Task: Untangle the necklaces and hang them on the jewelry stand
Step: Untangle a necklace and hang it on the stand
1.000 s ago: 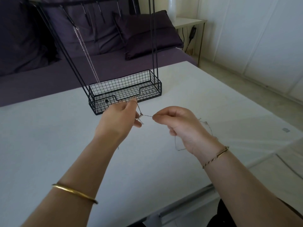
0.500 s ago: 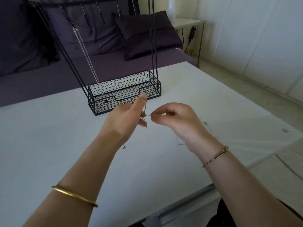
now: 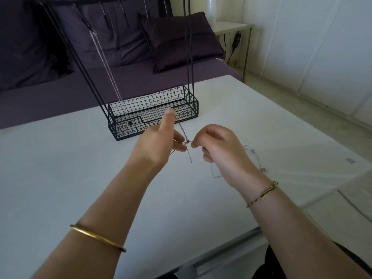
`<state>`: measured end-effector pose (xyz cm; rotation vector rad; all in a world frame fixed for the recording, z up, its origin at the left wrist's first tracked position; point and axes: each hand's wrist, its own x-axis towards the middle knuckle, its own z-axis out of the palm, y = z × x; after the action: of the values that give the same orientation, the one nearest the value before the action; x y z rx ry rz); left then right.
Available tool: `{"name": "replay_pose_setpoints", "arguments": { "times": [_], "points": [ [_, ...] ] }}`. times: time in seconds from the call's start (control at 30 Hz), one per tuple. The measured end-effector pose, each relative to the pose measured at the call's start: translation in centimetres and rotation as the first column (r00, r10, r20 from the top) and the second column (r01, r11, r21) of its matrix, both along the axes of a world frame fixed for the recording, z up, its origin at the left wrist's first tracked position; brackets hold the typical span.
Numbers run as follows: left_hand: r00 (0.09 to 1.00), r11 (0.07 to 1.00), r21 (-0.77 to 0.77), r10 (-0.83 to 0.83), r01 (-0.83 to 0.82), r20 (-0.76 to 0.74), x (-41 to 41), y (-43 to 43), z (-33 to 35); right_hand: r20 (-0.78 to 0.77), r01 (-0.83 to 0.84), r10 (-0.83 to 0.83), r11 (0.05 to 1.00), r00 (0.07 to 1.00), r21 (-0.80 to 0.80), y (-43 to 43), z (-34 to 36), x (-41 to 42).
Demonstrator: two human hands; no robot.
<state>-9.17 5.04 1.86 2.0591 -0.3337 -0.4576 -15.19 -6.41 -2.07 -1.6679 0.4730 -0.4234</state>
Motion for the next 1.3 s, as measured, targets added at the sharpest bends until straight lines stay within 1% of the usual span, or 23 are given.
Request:
{"name": "replay_pose_setpoints", "arguments": {
  "times": [0.17,0.33,0.43,0.57,0.67,0.8,0.93,1.0,1.03,1.1,1.17,1.23,1.3],
  "points": [
    [1.000,1.000,-0.006,0.015,-0.015,-0.003,0.0,0.3,0.1,-0.040,0.006,-0.008,0.999,0.999,-0.053,-0.5,0.4,-0.2],
    [1.000,1.000,0.019,-0.002,0.002,0.010,-0.4,0.2,0.3,-0.032,-0.083,0.081,0.993,0.996,-0.079,-0.5,0.5,-0.4],
    [1.000,1.000,0.018,-0.017,0.017,0.009,-0.5,0.1,0.4,-0.020,-0.096,0.094,0.988,0.995,-0.124,-0.5,0.2,-0.3],
    [0.999,0.999,-0.015,-0.040,0.040,-0.016,-0.6,0.1,0.6,0.001,-0.052,0.053,0.976,0.999,-0.210,-0.3,-0.4,0.1],
    [0.996,0.997,-0.062,-0.058,0.053,-0.074,-0.5,0.0,0.6,0.033,0.006,0.003,0.962,0.999,-0.275,0.0,-0.9,0.3],
    [0.981,0.988,-0.143,-0.081,0.056,-0.177,-0.7,-0.1,0.6,0.028,0.101,-0.099,0.899,0.995,-0.426,0.6,-1.2,0.6],
    [0.979,0.985,-0.167,-0.077,0.045,-0.188,-0.7,-0.2,0.5,0.013,0.159,-0.184,0.808,0.983,-0.567,0.9,-1.1,0.7],
    [0.979,0.985,-0.167,-0.063,0.031,-0.192,-0.6,-0.1,0.5,0.007,0.163,-0.203,0.760,0.979,-0.629,0.8,-1.0,0.7],
    [0.980,0.985,-0.169,-0.057,0.025,-0.188,-0.5,0.0,0.4,-0.004,0.155,-0.205,0.754,0.979,-0.639,0.6,-1.0,0.6],
    [0.988,0.986,-0.170,-0.031,0.004,-0.154,-0.3,0.1,0.3,-0.026,0.127,-0.179,0.785,0.984,-0.607,0.3,-1.0,0.5],
    [0.995,0.985,-0.166,0.022,-0.038,-0.097,-0.1,0.0,0.1,-0.048,0.071,-0.110,0.861,0.993,-0.504,-0.1,-0.9,0.3],
    [0.996,0.982,-0.172,0.069,-0.078,-0.055,0.3,0.1,-0.1,-0.061,-0.002,-0.018,0.953,0.998,-0.302,-0.4,-0.4,0.0],
    [0.993,0.975,-0.191,0.105,-0.113,-0.053,0.7,0.3,-0.3,-0.103,-0.052,0.041,0.993,0.994,-0.108,-1.0,0.0,-0.3]
  ]
}}
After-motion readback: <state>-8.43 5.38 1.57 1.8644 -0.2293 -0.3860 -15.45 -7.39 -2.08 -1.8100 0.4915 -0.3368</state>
